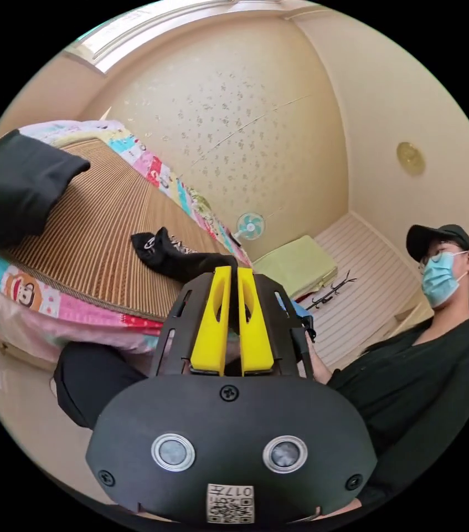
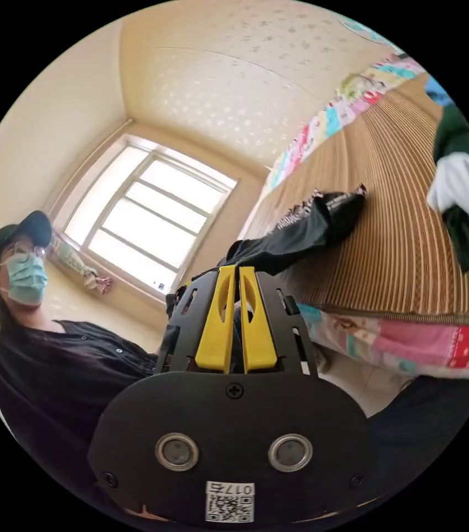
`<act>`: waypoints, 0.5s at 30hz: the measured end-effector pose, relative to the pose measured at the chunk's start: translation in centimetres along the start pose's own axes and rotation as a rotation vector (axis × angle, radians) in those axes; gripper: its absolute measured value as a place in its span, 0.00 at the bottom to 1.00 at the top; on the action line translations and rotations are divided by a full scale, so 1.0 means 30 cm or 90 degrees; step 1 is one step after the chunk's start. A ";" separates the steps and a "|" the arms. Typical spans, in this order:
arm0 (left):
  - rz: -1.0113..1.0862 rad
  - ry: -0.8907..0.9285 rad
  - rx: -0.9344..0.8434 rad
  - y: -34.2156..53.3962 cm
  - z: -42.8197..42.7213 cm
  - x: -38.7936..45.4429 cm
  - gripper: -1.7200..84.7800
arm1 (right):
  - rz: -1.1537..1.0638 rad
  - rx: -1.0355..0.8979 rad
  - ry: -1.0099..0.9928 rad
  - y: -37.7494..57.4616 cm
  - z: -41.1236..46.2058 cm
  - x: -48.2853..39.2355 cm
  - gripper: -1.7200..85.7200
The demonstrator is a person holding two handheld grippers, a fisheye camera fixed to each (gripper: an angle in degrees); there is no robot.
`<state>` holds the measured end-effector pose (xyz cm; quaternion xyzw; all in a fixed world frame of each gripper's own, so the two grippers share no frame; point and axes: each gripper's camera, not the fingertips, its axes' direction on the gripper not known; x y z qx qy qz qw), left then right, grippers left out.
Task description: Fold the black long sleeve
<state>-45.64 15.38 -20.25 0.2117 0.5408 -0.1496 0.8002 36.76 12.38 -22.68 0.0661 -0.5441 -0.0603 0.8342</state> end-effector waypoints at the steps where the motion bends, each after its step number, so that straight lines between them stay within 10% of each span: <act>1: 0.024 0.039 0.016 -0.015 -0.028 0.029 0.03 | -0.056 0.005 -0.036 -0.018 -0.052 -0.067 0.04; 8: 0.098 0.150 -0.038 -0.001 -0.079 0.087 0.02 | -0.204 -0.010 -0.146 0.052 -0.211 -0.218 0.04; 15: -0.082 -0.078 -0.070 -0.028 0.032 -0.105 0.02 | 0.001 0.044 0.003 0.052 -0.102 -0.006 0.03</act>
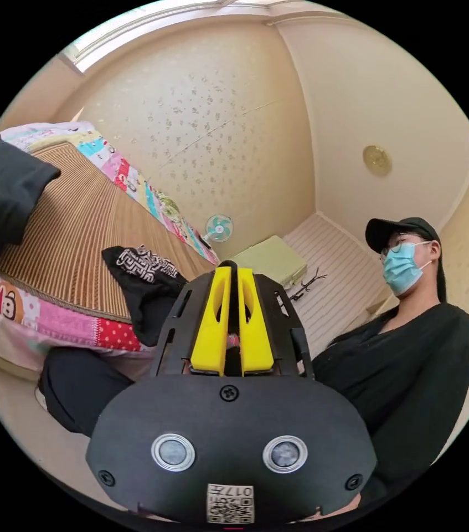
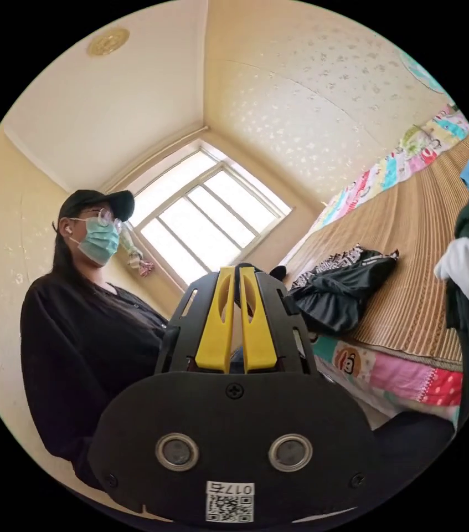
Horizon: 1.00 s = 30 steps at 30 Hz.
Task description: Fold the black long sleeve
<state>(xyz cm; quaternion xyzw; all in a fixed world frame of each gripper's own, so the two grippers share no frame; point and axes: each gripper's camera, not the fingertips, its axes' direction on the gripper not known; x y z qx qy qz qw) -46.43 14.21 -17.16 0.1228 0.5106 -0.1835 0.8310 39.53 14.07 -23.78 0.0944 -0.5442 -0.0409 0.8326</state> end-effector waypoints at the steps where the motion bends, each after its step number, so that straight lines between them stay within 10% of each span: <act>1: -0.018 -0.029 -0.005 -0.052 0.050 -0.026 0.02 | 0.028 -0.021 0.050 -0.055 0.060 0.041 0.03; 13: -0.244 -0.123 0.033 -0.578 0.642 -0.436 0.06 | 0.221 -0.070 0.419 -0.670 0.711 0.516 0.07; 26: -0.098 -0.347 -0.172 -0.260 0.653 -0.181 0.16 | 0.007 -0.247 0.446 -0.258 0.922 0.207 0.09; 30: -0.128 -0.374 -0.177 -0.150 0.642 -0.145 0.16 | 0.015 -0.349 0.679 -0.081 0.987 0.212 0.06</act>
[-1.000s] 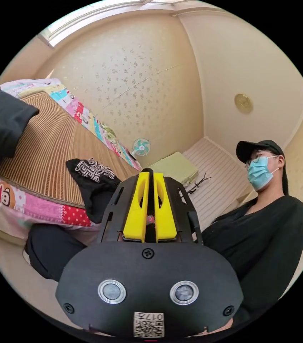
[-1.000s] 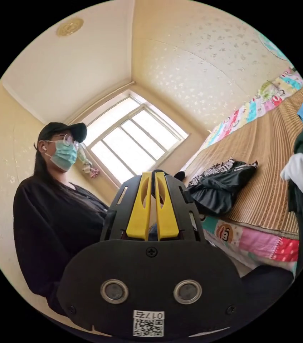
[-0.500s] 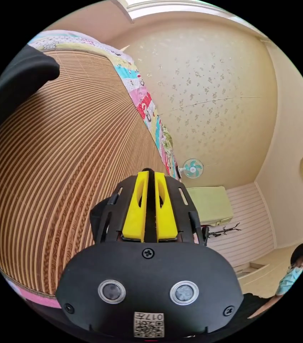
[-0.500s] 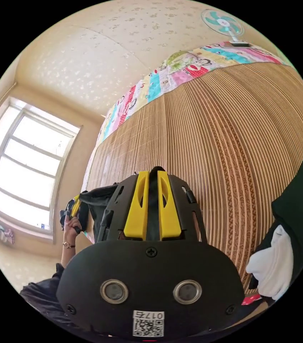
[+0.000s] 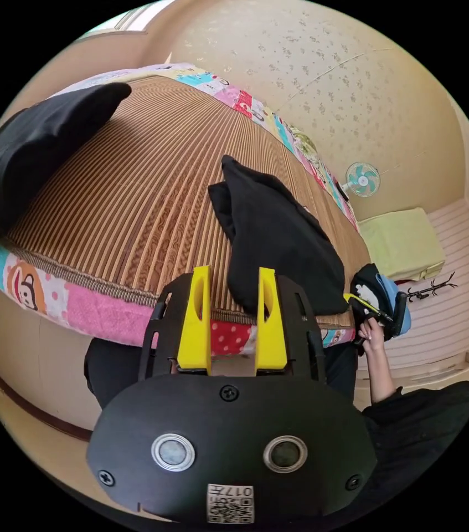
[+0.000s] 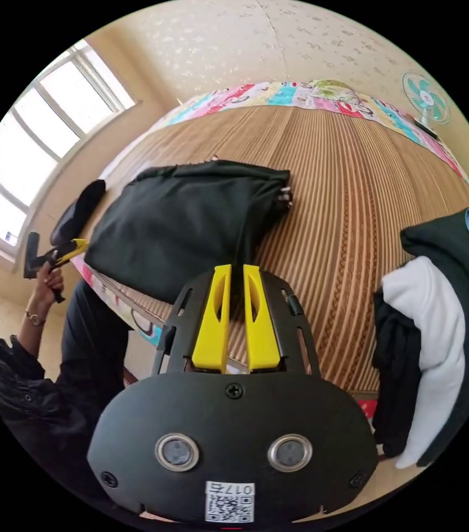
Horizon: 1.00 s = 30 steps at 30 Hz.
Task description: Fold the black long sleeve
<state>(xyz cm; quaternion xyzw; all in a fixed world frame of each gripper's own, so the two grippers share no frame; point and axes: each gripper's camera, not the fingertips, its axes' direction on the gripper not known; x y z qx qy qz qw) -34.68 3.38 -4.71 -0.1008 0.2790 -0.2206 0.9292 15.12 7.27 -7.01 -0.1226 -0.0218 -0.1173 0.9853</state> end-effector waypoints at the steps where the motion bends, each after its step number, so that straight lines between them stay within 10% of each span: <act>1: -0.031 0.024 0.010 0.018 -0.004 -0.009 0.16 | 0.013 0.019 0.015 0.019 -0.021 -0.018 0.06; 8: -0.109 0.097 0.046 0.049 0.039 0.009 0.15 | -0.019 0.204 -0.099 -0.012 -0.208 -0.248 0.05; 15: -0.189 0.186 0.050 0.012 0.093 0.027 0.05 | -0.106 0.087 -0.140 -0.155 0.090 -0.501 0.04; 21: 0.042 0.196 0.125 -0.162 0.040 0.388 0.03 | -0.059 0.098 -0.261 -0.102 0.118 -0.421 0.03; 30: 0.409 0.209 -0.097 -0.108 0.493 1.103 0.03 | -0.033 0.147 -0.263 0.119 -0.059 -0.227 0.04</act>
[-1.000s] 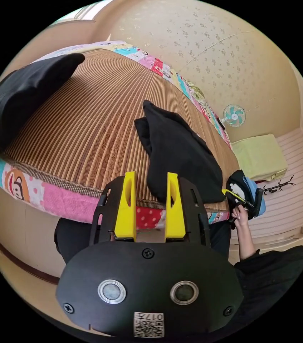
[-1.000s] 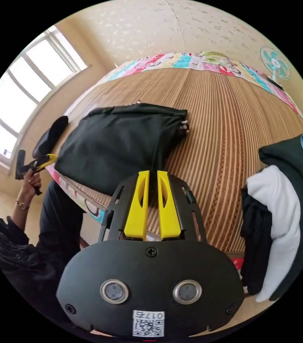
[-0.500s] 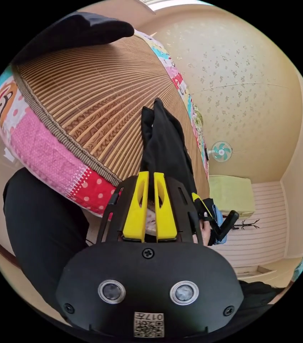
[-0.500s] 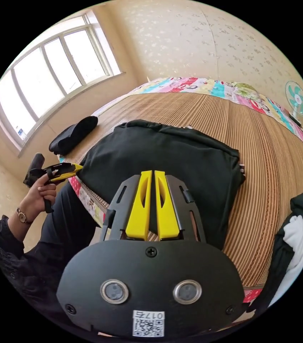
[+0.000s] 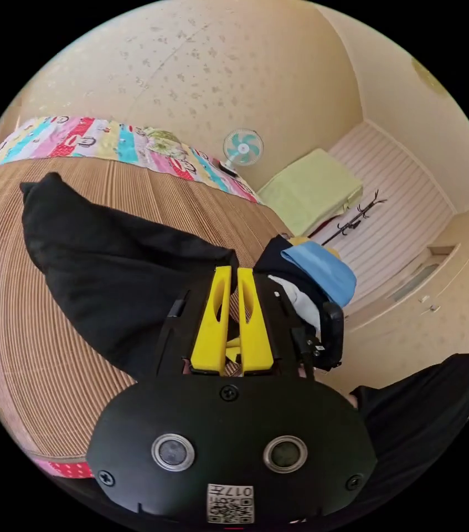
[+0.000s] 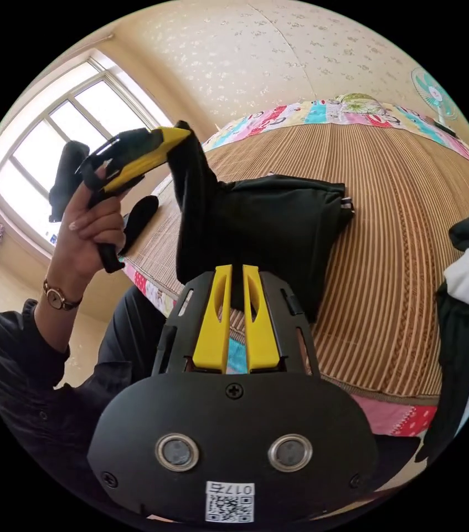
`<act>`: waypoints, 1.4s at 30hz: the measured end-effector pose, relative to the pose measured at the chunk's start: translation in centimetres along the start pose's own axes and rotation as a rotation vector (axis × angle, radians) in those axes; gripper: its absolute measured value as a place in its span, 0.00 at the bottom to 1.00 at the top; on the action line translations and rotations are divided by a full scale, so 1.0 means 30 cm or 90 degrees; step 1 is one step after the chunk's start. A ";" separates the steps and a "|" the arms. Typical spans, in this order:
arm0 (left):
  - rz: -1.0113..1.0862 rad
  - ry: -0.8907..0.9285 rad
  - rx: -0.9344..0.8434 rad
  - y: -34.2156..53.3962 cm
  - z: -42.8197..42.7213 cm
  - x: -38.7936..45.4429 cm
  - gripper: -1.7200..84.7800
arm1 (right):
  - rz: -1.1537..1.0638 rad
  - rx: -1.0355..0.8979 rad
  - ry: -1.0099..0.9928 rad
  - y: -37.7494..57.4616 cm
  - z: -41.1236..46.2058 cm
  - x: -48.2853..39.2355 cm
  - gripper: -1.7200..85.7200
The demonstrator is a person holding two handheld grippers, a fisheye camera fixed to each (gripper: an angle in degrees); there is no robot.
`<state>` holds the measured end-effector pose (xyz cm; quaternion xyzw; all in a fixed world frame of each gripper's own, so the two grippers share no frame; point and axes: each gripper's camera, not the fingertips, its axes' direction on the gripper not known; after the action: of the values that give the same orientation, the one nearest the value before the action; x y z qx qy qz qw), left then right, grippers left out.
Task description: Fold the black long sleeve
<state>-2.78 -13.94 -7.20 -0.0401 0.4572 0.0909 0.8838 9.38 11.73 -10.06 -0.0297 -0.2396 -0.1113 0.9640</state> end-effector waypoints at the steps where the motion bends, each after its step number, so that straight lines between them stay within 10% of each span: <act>1: 0.021 -0.003 -0.035 0.012 0.081 0.041 0.03 | 0.008 0.000 0.010 0.028 -0.024 0.021 0.04; 18: -0.124 -0.152 -0.014 0.236 -0.047 -0.023 0.12 | 0.112 0.140 -0.110 0.084 -0.111 0.273 0.12; 24: -0.093 -0.247 -0.152 0.251 0.111 -0.107 0.09 | 0.082 -0.086 0.006 -0.065 0.078 0.292 0.12; 30: -0.121 -0.128 -0.028 0.280 -0.106 -0.141 0.02 | 0.025 0.062 -0.098 -0.031 -0.154 0.297 0.06; 35: -0.258 -0.114 -0.031 0.409 -0.137 -0.242 0.02 | 0.118 -0.067 -0.079 0.091 -0.029 0.482 0.04; 42: -0.310 -0.032 -0.002 0.392 -0.126 -0.398 0.16 | 0.149 -0.045 -0.120 0.161 -0.071 0.610 0.05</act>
<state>-14.88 -4.47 0.48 -0.1485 0.4115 -0.1231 0.8907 27.19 12.52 -3.38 -0.1014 -0.3200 -0.0034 0.9420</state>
